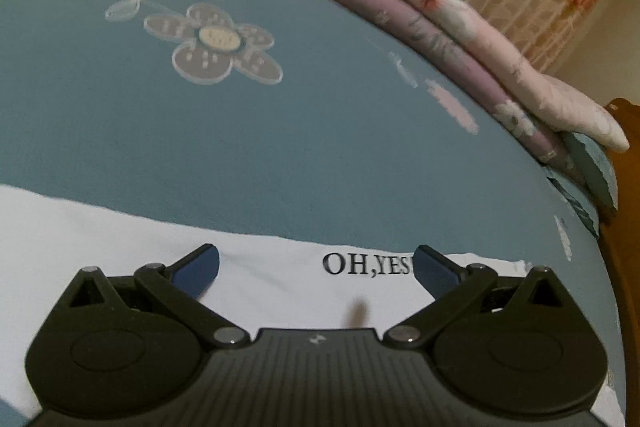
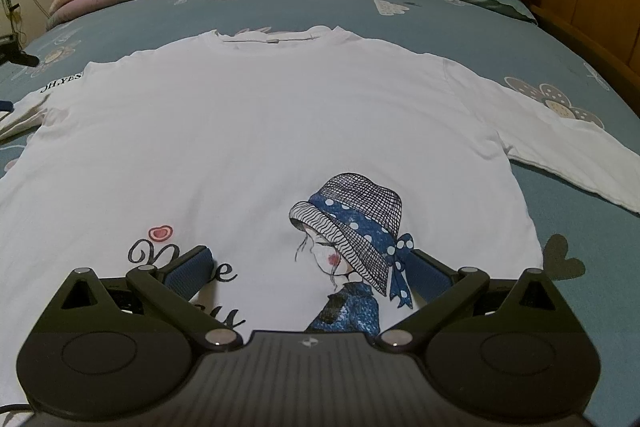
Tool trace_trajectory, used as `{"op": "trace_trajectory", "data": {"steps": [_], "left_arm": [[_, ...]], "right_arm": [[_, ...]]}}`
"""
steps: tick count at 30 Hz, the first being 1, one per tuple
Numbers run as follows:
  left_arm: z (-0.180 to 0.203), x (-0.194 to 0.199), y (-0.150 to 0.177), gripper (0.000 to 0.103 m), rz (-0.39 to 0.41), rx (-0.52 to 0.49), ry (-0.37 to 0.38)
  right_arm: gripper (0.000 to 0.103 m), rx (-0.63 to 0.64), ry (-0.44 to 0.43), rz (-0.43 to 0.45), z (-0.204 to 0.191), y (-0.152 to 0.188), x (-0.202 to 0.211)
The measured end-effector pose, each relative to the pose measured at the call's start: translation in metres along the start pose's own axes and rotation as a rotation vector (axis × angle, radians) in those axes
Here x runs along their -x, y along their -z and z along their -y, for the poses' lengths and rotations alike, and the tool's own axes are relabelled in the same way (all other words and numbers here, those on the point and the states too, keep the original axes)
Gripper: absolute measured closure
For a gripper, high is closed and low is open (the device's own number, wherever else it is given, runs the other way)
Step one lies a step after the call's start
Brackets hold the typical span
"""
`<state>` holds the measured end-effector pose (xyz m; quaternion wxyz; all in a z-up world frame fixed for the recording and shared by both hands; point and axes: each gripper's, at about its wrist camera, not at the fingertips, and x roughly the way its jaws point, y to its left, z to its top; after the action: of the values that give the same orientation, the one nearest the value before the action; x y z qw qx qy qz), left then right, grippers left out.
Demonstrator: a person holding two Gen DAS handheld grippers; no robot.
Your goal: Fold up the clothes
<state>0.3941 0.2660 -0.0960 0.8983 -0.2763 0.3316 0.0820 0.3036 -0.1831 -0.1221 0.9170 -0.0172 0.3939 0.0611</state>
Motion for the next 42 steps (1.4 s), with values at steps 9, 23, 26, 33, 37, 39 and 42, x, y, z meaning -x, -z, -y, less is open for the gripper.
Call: {"op": "trace_trajectory", "data": {"steps": [9,23,26,33,37,39,42], "left_arm": [[-0.059,0.030,0.015,0.001,0.035,0.101,-0.114],[-0.038,0.064,0.015,0.001,0.037,0.063,-0.172],[-0.042,0.060,0.024,0.001,0.007,0.085,-0.199],[-0.044,0.062,0.038,0.001,-0.076,0.035,-0.325],[-0.003,0.072,0.038,0.001,-0.090,-0.062,-0.263],[0.030,0.076,0.045,0.001,-0.103,-0.136,-0.189],[0.079,0.080,0.062,0.001,-0.137,-0.227,-0.069]], "right_arm": [[0.000,-0.001,0.002,-0.003,-0.001,-0.001,0.000],[0.000,-0.003,-0.002,-0.005,0.001,-0.001,0.000],[0.000,-0.004,-0.003,-0.010,0.001,-0.002,0.000],[0.000,-0.001,-0.001,-0.012,0.000,-0.002,-0.001],[0.000,-0.001,-0.002,-0.015,0.001,-0.002,-0.001],[0.000,-0.002,-0.002,-0.016,0.001,-0.002,0.000],[0.000,-0.001,-0.004,-0.017,0.002,-0.002,0.000]]}}
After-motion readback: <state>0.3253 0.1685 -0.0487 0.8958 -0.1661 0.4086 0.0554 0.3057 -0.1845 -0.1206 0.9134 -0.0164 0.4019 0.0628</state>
